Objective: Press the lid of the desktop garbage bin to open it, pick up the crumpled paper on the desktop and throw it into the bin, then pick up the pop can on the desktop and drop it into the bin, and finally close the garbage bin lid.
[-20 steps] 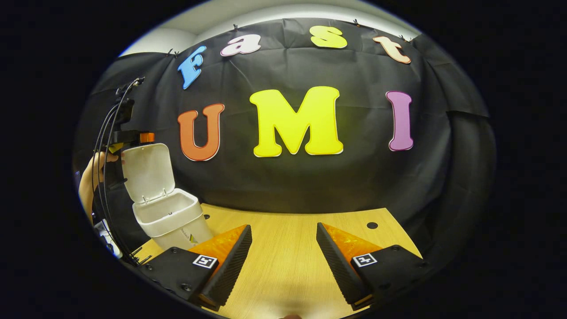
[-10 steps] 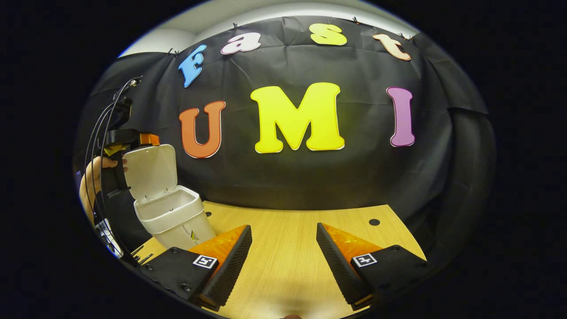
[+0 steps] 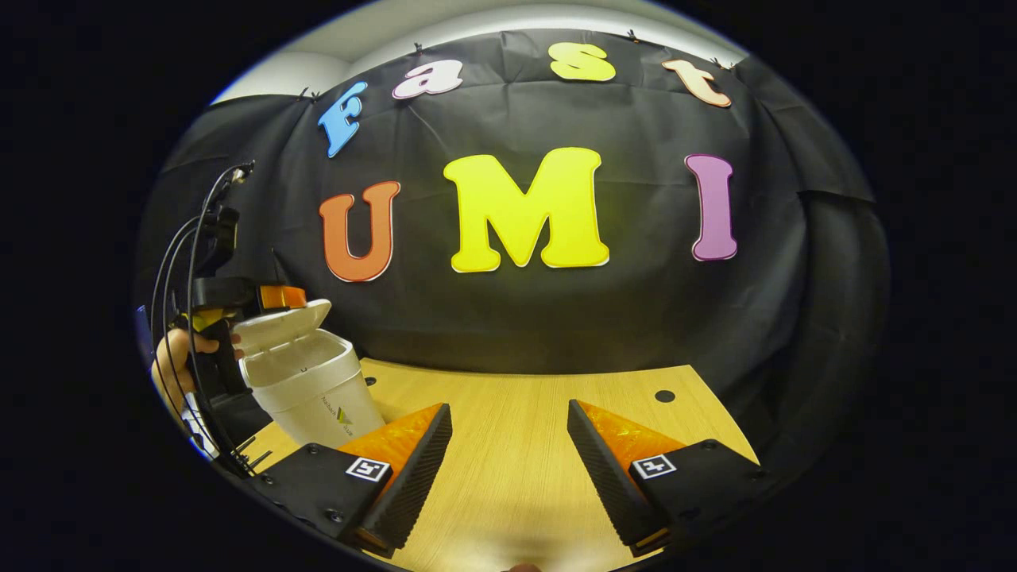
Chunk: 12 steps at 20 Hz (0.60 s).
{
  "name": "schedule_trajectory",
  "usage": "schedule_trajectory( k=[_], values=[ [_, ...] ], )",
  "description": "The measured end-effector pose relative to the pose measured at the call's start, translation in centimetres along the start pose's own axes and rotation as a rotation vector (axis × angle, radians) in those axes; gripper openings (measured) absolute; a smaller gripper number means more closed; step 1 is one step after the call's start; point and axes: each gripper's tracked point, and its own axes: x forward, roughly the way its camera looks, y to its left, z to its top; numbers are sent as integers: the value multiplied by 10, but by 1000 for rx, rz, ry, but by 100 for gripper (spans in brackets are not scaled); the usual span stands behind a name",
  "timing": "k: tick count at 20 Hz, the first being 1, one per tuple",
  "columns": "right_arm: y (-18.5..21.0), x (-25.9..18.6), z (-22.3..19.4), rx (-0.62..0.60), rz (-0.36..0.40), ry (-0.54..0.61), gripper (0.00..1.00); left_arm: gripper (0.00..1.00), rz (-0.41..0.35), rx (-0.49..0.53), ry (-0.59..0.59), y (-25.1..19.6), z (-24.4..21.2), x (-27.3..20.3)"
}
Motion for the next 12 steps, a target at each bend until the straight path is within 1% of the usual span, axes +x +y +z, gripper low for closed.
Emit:
schedule_trajectory(
  k=[2,5,6,9,10,12],
  values=[
    [-3,-2,-2,-3,-1,4,94,98,7,4,23,-1,-13,1],
    [-7,-5,-3,-6,-1,6,94,100,31,60,37,-3,-29,4],
    [-8,-6,-3,-5,0,8,94,99,41,64,48,-2,-35,4],
    [-12,-6,-4,-1,-2,7,94,100,60,20,98,0,-54,5],
    [-14,-7,-5,2,-3,9,94,100,60,27,75,3,-52,8],
    [-17,-6,-6,9,-4,13,94,99,64,63,90,-1,-60,10]
  ],
)
